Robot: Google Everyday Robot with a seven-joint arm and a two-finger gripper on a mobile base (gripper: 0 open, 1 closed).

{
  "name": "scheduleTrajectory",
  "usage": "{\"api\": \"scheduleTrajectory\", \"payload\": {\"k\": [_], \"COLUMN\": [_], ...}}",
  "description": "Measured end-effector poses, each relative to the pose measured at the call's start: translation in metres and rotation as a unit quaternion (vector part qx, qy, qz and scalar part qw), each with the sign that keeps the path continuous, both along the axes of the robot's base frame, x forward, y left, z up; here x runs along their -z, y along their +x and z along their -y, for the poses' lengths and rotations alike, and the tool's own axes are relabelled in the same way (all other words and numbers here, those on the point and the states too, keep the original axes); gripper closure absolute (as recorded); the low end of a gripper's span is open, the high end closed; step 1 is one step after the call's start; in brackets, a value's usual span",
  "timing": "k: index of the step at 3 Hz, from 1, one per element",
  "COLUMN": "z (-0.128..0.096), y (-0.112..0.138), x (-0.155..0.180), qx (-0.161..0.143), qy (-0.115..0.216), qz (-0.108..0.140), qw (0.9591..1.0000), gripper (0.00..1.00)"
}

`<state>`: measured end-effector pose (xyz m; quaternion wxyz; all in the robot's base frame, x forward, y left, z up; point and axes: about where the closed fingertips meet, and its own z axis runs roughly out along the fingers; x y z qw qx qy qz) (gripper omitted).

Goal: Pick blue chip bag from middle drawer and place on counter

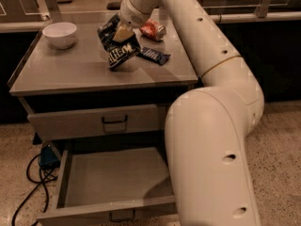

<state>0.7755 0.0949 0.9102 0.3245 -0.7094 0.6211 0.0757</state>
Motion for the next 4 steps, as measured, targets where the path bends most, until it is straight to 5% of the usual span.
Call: {"api": "scheduleTrajectory", "payload": {"k": [1,4], "z": [0.0009,0.0008], "y": [0.0085,0.0085], "x": [0.0126,0.0127], "qx": [0.004,0.004], "qy": [0.001,0.001], "qz": [-0.005,-0.005], "qw": [1.0,1.0], "gripper": [1.0,0.35]}}
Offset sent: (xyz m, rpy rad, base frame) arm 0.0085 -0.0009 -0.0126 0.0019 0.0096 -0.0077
